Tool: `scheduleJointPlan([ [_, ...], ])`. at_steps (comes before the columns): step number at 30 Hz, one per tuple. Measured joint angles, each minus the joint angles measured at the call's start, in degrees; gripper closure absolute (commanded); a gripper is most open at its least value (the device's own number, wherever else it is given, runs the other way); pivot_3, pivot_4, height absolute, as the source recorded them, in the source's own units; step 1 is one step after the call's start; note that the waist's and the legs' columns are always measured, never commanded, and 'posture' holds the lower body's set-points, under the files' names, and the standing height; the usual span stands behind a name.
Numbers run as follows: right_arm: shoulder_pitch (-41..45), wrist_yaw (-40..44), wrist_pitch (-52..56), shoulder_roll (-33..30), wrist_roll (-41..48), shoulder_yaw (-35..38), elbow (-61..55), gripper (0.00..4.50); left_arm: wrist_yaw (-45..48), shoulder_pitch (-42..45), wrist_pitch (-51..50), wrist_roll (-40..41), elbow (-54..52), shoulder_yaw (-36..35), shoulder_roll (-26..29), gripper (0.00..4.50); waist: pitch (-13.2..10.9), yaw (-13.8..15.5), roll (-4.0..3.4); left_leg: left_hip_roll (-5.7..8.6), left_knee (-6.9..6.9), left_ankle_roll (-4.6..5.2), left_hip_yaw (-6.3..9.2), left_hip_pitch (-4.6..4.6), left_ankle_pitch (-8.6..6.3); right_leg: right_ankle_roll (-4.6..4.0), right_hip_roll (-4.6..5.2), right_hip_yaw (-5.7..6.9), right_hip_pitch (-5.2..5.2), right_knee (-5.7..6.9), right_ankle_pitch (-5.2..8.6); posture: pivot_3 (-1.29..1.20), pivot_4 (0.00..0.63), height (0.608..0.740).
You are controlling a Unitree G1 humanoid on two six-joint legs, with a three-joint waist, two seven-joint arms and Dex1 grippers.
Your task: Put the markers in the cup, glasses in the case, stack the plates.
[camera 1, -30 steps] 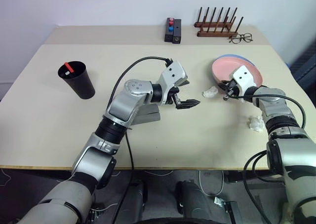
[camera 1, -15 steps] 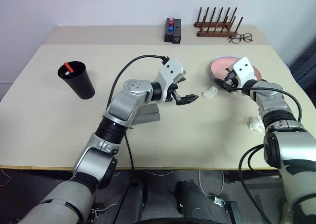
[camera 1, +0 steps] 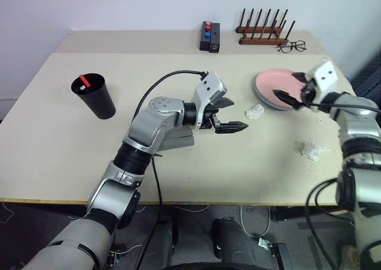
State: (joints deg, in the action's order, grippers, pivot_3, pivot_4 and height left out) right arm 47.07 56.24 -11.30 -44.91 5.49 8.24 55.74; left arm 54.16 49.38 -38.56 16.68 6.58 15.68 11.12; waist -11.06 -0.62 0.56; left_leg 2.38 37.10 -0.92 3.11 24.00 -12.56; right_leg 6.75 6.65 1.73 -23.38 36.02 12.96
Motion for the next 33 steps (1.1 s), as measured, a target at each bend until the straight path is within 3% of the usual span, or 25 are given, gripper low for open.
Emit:
scheduleJointPlan([
  [6,-21.56,6.53,16.83,-8.56,7.22,5.24,-21.06,0.48,2.88,0.03,1.86,-0.40,2.27,2.25,0.45,0.00,0.03,0.00,-0.06,-0.04,0.02,0.02,0.00,0.00,-0.01,-0.01,0.02,-0.03,-0.03,0.02,0.01,0.00,0.150,0.740],
  [10,-31.67,7.21,24.42,-11.36,9.80,9.33,-27.95,0.48,4.85,0.66,4.28,-1.23,4.80,3.87,0.08,0.00,0.03,-0.17,-0.06,-0.07,0.03,0.02,-0.03,-0.05,-0.01,-0.02,0.01,-0.05,-0.02,0.01,0.02,0.00,0.150,0.740],
  [16,-37.43,6.94,30.72,-11.34,12.10,10.66,-32.53,0.48,6.06,2.59,6.62,-2.28,7.24,4.29,-0.60,0.00,0.03,0.05,-0.07,-0.09,0.05,0.03,0.01,-0.05,-0.02,-0.01,0.01,-0.07,-0.01,0.01,0.02,0.00,0.150,0.740],
  [24,-37.83,5.53,30.60,-9.50,12.68,10.09,-32.07,0.48,6.88,2.74,6.80,-2.50,7.46,4.30,-0.39,0.00,0.03,0.09,-0.06,-0.08,0.05,0.03,0.02,-0.04,-0.01,0.00,0.02,-0.06,-0.01,0.00,0.02,0.00,0.150,0.740],
  [27,-37.31,5.27,30.21,-8.49,12.61,9.44,-30.46,1.32,7.10,2.73,6.62,-2.50,7.34,4.31,0.19,0.00,0.03,0.06,-0.06,-0.08,0.05,0.03,0.02,-0.04,-0.01,0.00,0.02,-0.06,-0.01,0.01,0.02,0.00,0.150,0.740],
  [33,-36.28,4.88,29.63,-8.16,12.61,8.23,-30.12,4.45,8.41,2.17,6.33,-2.47,6.05,4.47,1.63,0.00,0.03,0.05,-0.07,-0.08,0.05,0.03,0.03,-0.04,-0.02,0.00,0.02,-0.06,-0.02,0.01,0.02,0.00,0.150,0.740],
])
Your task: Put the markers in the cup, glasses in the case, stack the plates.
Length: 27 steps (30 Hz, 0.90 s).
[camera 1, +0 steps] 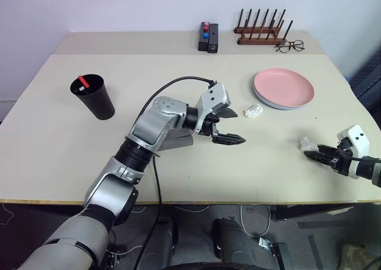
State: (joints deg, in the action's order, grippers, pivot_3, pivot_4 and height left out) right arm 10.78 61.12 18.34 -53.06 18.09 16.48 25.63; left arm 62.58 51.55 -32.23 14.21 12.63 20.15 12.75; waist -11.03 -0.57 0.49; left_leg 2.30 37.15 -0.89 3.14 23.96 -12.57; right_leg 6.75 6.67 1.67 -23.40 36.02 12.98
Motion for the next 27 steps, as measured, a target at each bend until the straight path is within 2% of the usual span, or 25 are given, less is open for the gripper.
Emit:
scheduleJointPlan([
  [7,3.97,-3.11,-4.04,1.32,-0.95,-0.04,0.86,4.49,0.25,-0.20,-0.01,-0.01,-0.03,0.76,0.02,0.00,0.00,0.00,0.00,0.00,0.00,0.00,0.02,0.00,0.00,0.00,0.00,0.00,0.00,0.00,0.00,0.00,0.150,0.740],
  [13,17.79,-7.48,-10.65,4.80,-2.59,-1.05,7.16,4.49,-6.38,0.70,0.50,-1.20,2.52,-0.93,-3.04,0.00,-0.01,-0.17,0.00,0.01,0.00,0.00,0.02,-0.01,0.00,0.01,-0.01,0.01,-0.01,0.02,-0.01,0.00,0.150,0.740],
  [20,34.73,-13.33,-21.47,9.94,-9.72,-6.93,26.42,4.49,-13.36,1.06,0.45,-2.42,4.22,-3.12,-5.14,0.00,-0.03,-0.14,0.02,0.07,-0.04,-0.01,-0.06,0.04,0.01,0.02,0.00,0.01,-0.04,0.01,-0.01,0.00,0.150,0.740],
  [26,43.51,-22.13,-28.10,13.45,-14.92,-9.29,41.55,4.49,-16.70,1.03,-0.15,-2.49,3.09,-3.66,-5.53,0.00,-0.03,-0.25,0.02,0.08,-0.06,-0.02,-0.05,0.05,0.01,0.02,0.00,0.02,-0.04,-0.01,-0.01,0.00,0.150,0.740],
  [27,44.52,-23.51,-28.78,13.80,-15.60,-9.33,43.43,4.20,-17.15,1.03,-0.35,-2.49,2.50,-3.81,-5.36,0.00,-0.03,-0.26,0.02,0.08,-0.07,-0.02,-0.05,0.05,0.01,0.01,0.00,0.02,-0.05,0.00,-0.01,0.00,0.150,0.740],
])
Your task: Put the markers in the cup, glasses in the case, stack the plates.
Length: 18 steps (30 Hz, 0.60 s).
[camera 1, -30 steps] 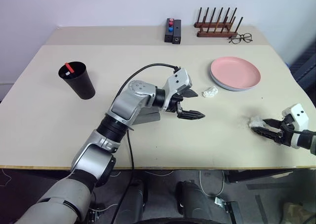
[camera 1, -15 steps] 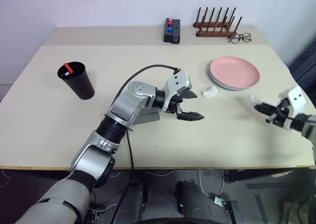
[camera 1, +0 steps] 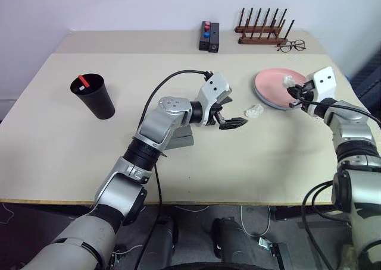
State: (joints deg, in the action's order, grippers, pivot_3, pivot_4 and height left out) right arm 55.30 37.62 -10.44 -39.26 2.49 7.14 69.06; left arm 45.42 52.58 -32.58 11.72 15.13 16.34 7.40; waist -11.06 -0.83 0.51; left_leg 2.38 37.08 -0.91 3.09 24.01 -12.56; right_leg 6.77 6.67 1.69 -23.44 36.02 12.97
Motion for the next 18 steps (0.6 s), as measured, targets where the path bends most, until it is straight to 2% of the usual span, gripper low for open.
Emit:
scheduleJointPlan([
  [2,1.61,-1.96,-0.33,0.52,-1.33,-0.27,2.70,3.61,-0.83,-0.15,-1.03,0.01,-1.13,-0.30,0.70,0.00,0.00,-0.08,-0.01,0.00,0.00,0.00,0.00,0.00,0.00,0.00,0.00,0.00,0.00,0.01,0.00,0.00,0.150,0.740],
  [8,3.34,-4.08,-0.79,2.13,-3.44,-0.43,5.54,0.67,-2.22,-1.89,-3.68,0.07,-4.48,-1.44,2.68,0.00,0.00,-0.21,-0.01,0.00,-0.01,0.00,0.00,-0.01,0.00,0.00,-0.01,-0.01,-0.01,0.01,0.00,0.00,0.150,0.740],
  [13,3.39,-1.26,-1.36,2.78,-2.27,0.99,5.44,0.67,-2.44,-2.70,-4.45,0.11,-4.80,-1.59,3.47,0.00,0.00,-0.17,-0.02,0.02,0.00,0.00,-0.02,-0.01,0.00,0.00,-0.01,-0.01,0.01,0.02,0.00,0.00,0.150,0.740],
  [18,2.83,10.09,-0.21,4.06,1.47,2.39,1.19,0.67,-1.67,-2.83,-4.60,0.21,-4.48,-2.09,4.97,0.00,0.00,-0.36,-0.02,0.01,-0.02,0.00,-0.01,-0.03,0.00,0.00,-0.04,0.00,0.01,0.02,0.00,0.00,0.150,0.740],
])
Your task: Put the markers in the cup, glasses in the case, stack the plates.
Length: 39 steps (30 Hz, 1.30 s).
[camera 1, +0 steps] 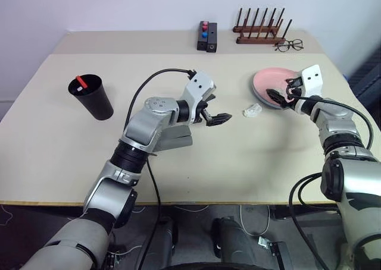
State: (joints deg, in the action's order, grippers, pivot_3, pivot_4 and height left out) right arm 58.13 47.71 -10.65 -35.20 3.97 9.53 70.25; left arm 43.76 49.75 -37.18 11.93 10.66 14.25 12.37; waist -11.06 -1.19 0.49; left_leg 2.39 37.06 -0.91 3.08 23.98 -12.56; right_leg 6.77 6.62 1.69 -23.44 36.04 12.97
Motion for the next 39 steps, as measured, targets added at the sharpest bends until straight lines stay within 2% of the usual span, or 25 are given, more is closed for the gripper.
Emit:
scheduleJointPlan([
  [4,-3.82,9.12,3.52,0.94,2.51,-0.21,-5.84,0.67,0.75,-0.01,0.01,-0.05,1.04,0.01,0.64,0.00,0.00,0.30,0.00,0.00,0.03,0.00,0.02,0.00,0.00,0.00,-0.01,0.01,0.02,0.02,0.00,0.00,0.150,0.740],
  [10,-9.22,13.86,8.50,1.21,3.59,-1.18,-9.84,0.67,0.63,0.03,0.04,-0.09,2.81,-0.02,0.50,0.00,0.00,0.28,0.00,0.01,0.03,0.00,0.03,0.00,0.00,0.00,0.01,0.01,0.00,0.03,0.00,0.00,0.150,0.740],
  [23,-10.30,11.45,8.32,3.11,2.91,-2.77,-8.87,0.67,-0.56,0.02,-1.15,-0.07,1.80,-0.53,1.33,0.00,0.00,0.15,0.00,0.00,0.02,-0.01,0.03,-0.02,0.00,0.00,0.00,-0.01,-0.01,0.04,-0.01,0.00,0.150,0.740],
  [25,-9.78,11.07,8.01,3.60,2.86,-2.90,-8.00,1.19,-0.79,-0.09,-1.36,-0.06,1.52,-0.58,1.67,0.00,0.00,0.14,0.00,0.01,0.03,-0.01,0.04,-0.02,0.01,0.00,0.00,-0.01,-0.01,0.04,-0.01,0.00,0.150,0.740],
  [27,-8.94,10.70,7.47,4.22,2.85,-2.90,-7.14,1.95,-1.17,-0.31,-1.73,-0.05,0.95,-0.97,2.02,0.00,0.00,0.13,0.00,0.01,0.02,-0.02,0.05,-0.02,0.01,0.00,0.00,-0.01,-0.01,0.05,-0.01,0.00,0.150,0.740],
  [32,-7.87,10.29,6.71,4.53,2.88,-2.90,-6.63,4.36,-1.60,-0.66,-2.38,-0.03,-0.06,-1.59,2.14,0.00,0.00,0.22,0.00,0.01,0.02,-0.02,0.05,-0.02,0.01,0.00,0.00,-0.01,0.00,0.04,-0.01,0.00,0.150,0.740],
  [39,-7.79,9.56,5.16,4.38,3.30,-2.22,-6.61,4.36,-1.76,-0.67,-2.40,-0.03,-0.07,-1.61,2.05,0.00,0.00,0.17,0.00,0.01,0.02,-0.03,0.05,-0.02,0.01,0.00,0.00,-0.01,0.00,0.04,-0.01,0.00,0.150,0.740],
])
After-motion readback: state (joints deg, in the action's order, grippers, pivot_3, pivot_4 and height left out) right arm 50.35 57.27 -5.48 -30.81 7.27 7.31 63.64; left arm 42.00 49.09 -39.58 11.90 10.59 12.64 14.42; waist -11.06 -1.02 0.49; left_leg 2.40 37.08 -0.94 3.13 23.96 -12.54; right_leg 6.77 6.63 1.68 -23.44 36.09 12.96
